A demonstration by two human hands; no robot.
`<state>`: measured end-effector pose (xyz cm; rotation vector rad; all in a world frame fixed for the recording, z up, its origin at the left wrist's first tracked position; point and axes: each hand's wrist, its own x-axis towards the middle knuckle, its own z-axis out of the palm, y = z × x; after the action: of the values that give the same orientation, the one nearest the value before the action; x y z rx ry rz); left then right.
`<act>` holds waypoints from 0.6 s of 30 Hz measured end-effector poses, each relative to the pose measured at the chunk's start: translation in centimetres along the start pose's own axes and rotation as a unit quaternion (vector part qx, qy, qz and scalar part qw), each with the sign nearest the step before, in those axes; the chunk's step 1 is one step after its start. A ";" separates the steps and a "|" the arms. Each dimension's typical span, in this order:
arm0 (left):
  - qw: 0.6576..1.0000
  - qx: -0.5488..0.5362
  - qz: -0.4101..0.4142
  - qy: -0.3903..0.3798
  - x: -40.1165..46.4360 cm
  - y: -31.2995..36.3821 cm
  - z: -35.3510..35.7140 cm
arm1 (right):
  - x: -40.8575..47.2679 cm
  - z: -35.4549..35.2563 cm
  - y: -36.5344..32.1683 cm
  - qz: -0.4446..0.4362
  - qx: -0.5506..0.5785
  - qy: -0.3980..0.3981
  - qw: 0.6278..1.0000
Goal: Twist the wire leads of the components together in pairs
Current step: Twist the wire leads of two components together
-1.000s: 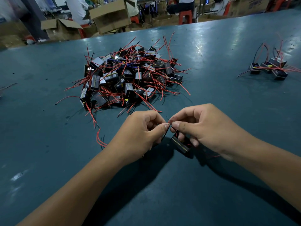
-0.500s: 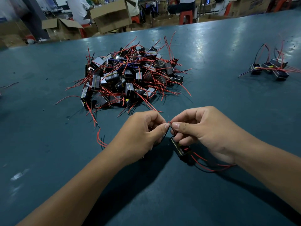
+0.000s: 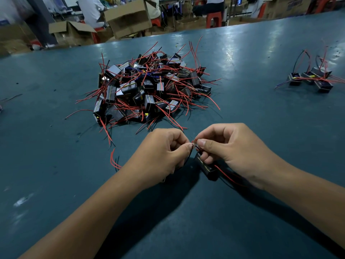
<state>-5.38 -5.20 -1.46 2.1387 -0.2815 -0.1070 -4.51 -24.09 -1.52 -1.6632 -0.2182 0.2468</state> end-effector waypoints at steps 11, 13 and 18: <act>1.000 -0.018 0.009 0.002 0.1 -0.1 0.0 | 0.2 0.1 0.5 -0.015 0.013 -0.002 1.000; 1.000 -0.022 0.010 0.001 0.1 -0.1 0.0 | 0.2 0.1 0.6 -0.025 0.012 -0.001 1.000; 0.999 0.019 0.051 -0.001 0.2 -0.4 -0.1 | 0.3 0.0 0.6 -0.045 0.004 -0.003 0.999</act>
<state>-5.12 -4.96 -1.79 2.1570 -0.3949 -0.0457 -4.23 -24.03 -2.10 -1.6408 -0.2967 0.1848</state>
